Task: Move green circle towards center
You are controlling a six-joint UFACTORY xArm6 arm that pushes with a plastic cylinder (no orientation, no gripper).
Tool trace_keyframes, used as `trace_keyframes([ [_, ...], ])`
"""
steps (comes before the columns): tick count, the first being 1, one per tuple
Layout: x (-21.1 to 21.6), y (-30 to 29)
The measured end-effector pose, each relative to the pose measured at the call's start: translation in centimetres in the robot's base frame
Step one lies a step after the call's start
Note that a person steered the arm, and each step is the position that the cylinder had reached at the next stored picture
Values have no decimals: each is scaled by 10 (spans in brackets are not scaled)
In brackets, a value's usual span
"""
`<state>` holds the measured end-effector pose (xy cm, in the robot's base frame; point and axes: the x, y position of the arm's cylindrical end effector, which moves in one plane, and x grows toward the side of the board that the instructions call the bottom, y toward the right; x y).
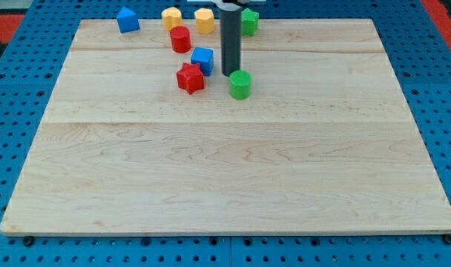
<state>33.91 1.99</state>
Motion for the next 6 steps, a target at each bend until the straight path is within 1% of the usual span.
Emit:
trace_keyframes([
  [3, 79, 63],
  [4, 94, 80],
  [5, 88, 57],
  [6, 77, 72],
])
